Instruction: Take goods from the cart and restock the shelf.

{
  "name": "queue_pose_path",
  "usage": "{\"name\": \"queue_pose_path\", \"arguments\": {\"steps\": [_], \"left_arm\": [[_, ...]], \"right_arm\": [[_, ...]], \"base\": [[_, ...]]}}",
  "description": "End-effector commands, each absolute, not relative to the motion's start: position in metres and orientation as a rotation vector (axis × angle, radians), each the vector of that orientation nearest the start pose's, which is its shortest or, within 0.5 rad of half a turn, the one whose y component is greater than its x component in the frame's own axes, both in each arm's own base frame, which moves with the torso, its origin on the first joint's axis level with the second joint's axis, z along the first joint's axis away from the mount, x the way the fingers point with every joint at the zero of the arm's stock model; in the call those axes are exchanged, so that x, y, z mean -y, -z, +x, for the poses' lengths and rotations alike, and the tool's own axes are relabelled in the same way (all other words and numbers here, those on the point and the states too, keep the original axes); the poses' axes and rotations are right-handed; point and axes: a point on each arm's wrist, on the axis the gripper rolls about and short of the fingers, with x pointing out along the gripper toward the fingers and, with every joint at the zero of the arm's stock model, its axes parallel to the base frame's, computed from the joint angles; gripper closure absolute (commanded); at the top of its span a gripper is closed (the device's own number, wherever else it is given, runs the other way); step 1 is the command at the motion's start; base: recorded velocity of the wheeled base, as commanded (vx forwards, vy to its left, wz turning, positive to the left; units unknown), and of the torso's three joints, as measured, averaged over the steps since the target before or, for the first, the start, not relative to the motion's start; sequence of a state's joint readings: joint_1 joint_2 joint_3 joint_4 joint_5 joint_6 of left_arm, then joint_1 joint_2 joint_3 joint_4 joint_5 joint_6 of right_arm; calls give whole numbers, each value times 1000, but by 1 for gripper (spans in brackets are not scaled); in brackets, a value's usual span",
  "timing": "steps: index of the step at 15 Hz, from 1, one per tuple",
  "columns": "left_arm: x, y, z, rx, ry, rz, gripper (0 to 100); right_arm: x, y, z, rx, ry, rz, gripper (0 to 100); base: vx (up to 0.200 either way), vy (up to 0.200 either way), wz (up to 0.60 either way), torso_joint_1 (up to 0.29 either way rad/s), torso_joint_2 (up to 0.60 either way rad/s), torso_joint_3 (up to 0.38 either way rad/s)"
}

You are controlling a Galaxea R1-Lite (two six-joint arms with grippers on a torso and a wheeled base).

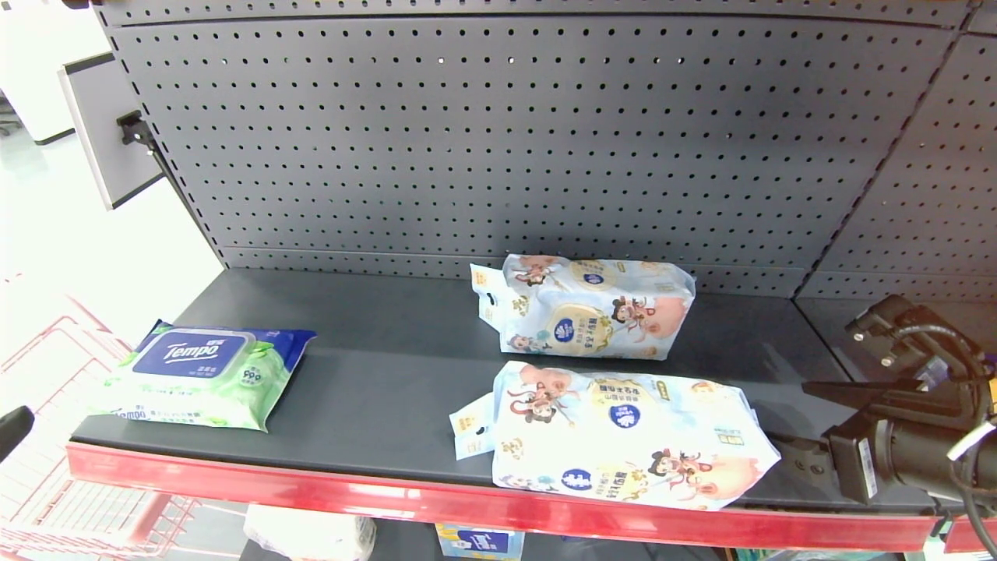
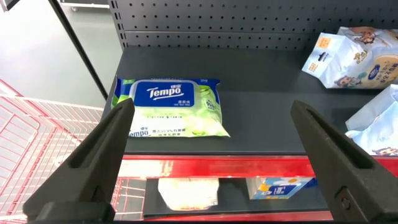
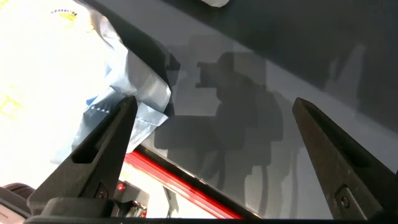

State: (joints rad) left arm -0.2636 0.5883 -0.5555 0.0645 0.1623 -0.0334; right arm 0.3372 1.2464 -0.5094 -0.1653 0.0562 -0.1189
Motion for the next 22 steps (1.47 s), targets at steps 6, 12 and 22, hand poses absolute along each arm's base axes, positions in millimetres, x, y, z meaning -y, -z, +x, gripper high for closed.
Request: {"name": "queue_pose_path", "arguments": {"steps": [6, 12, 22], "left_arm": [[4, -226, 28, -93, 100, -14, 0], [3, -226, 27, -87, 100, -15, 0], [4, -223, 27, -101, 109, -13, 0]], "right_arm": [[-61, -168, 160, -543, -438, -200, 0], [-59, -166, 156, -548, -409, -205, 0], [-2, -183, 71, -229, 126, -113, 0]], "base": [[0, 0, 0, 0, 0, 0], [0, 0, 0, 0, 0, 0], [0, 0, 0, 0, 0, 0]]}}
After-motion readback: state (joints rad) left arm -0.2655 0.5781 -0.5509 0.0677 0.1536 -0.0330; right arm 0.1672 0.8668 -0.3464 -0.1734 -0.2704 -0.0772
